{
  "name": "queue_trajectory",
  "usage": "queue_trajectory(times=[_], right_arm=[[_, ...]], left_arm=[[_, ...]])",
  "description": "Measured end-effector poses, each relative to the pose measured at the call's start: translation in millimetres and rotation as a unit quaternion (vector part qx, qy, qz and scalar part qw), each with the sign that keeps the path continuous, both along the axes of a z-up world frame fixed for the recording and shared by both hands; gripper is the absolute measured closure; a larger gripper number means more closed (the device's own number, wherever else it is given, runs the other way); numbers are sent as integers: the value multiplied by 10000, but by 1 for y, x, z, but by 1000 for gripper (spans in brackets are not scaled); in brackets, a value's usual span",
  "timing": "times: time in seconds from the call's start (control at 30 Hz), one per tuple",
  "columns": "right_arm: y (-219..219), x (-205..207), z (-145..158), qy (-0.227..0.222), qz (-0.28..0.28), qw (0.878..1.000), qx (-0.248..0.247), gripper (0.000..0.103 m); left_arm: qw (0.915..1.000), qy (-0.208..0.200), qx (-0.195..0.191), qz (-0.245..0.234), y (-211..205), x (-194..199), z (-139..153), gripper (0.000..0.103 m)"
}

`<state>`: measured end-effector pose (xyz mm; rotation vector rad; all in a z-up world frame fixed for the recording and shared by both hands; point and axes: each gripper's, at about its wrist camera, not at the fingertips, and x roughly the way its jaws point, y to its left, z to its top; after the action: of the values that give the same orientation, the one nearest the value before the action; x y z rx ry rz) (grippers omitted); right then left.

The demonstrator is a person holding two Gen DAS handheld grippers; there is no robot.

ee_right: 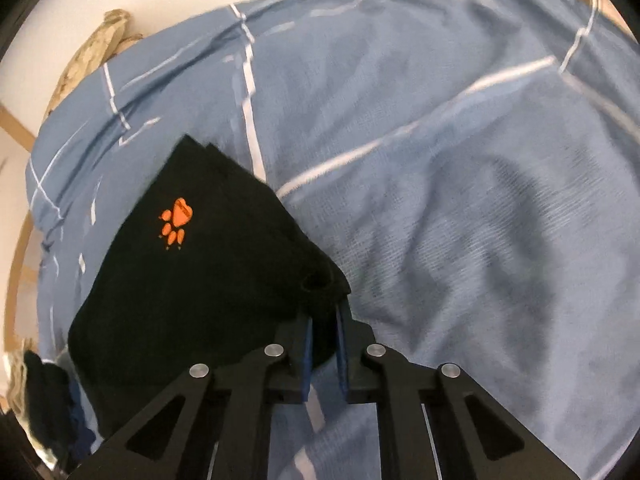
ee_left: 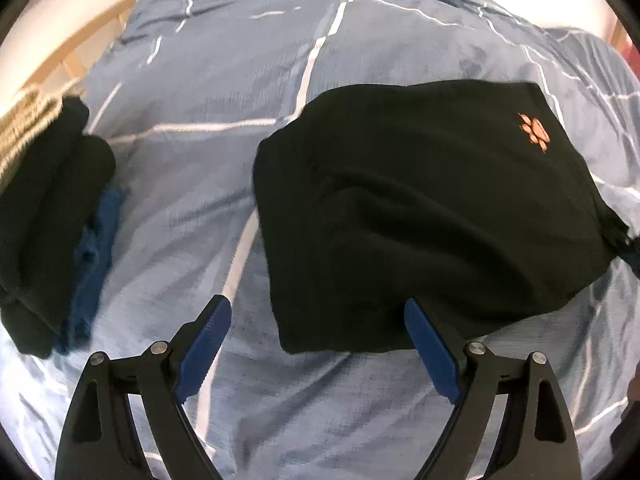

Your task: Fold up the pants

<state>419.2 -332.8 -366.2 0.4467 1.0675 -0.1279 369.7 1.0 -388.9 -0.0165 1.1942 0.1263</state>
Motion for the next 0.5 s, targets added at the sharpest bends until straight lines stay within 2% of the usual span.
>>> queue_trajectory(times=[0.1, 0.2, 0.33, 0.37, 0.4, 0.43, 0.47, 0.5], right_arm=[[1, -11, 14, 16, -76, 9985, -538, 93], [3, -19, 6, 199, 10, 9974, -688, 93], [5, -17, 3, 176, 35, 9971, -734, 90], [6, -15, 5, 187, 25, 9967, -789, 79], [8, -14, 7, 207, -5, 9960, -869, 58], [8, -15, 10, 183, -54, 9954, -944, 49], [9, -19, 16, 110, -177, 9934, -1132, 45], [13, -23, 26, 17, -250, 9892, -1442, 45]], left_arm=[[9999, 97, -97, 1, 3, -2, -4, 15], [9998, 161, -110, -33, 5, -7, -6, 15], [9998, 132, -100, -94, 8, -16, -1, 15], [9998, 103, -111, -103, 10, -19, 4, 15], [9999, 51, -136, -85, 14, -22, 10, 15], [9999, -8, -162, -49, 18, -24, 15, 15], [9998, -73, -182, -1, 23, -26, 20, 15], [9997, -118, -187, 63, 29, -27, 24, 15]])
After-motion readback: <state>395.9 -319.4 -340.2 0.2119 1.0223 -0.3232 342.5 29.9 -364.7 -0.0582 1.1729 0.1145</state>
